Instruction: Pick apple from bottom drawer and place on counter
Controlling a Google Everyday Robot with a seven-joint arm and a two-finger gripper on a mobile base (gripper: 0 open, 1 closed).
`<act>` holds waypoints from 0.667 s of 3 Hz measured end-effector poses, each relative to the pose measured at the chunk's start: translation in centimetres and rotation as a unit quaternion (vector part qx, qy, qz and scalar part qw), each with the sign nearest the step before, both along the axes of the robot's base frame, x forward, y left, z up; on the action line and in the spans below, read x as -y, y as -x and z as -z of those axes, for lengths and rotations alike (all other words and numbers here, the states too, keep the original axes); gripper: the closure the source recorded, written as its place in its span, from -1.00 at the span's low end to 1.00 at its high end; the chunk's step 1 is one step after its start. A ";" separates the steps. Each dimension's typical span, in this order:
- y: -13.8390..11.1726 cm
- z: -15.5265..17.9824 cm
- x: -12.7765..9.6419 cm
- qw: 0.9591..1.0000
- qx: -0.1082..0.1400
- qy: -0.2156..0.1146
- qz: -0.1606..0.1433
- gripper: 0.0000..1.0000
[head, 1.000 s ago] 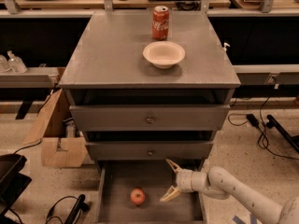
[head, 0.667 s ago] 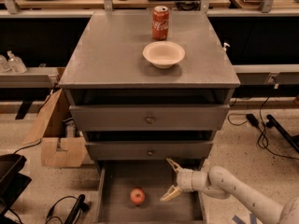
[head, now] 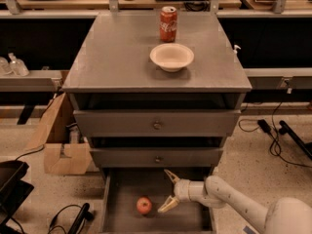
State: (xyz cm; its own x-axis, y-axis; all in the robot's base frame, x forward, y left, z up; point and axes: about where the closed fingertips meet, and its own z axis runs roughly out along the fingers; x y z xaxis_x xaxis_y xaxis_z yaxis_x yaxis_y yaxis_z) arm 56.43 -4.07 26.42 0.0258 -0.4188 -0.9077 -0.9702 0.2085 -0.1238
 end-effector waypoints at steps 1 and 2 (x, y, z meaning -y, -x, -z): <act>-0.2 3.5 -2.7 1.000 -0.008 -0.003 -0.010 -1.00; 0.1 7.1 -5.5 0.999 -0.010 -0.001 -0.031 -1.00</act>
Offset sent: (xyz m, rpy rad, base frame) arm 0.0019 0.0690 -0.0950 -0.0069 0.0239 0.0877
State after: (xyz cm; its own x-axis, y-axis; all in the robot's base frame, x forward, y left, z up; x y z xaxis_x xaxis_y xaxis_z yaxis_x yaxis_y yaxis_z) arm 56.37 1.47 19.35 0.0338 -0.4152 -0.9091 -0.9834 0.1484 -0.1044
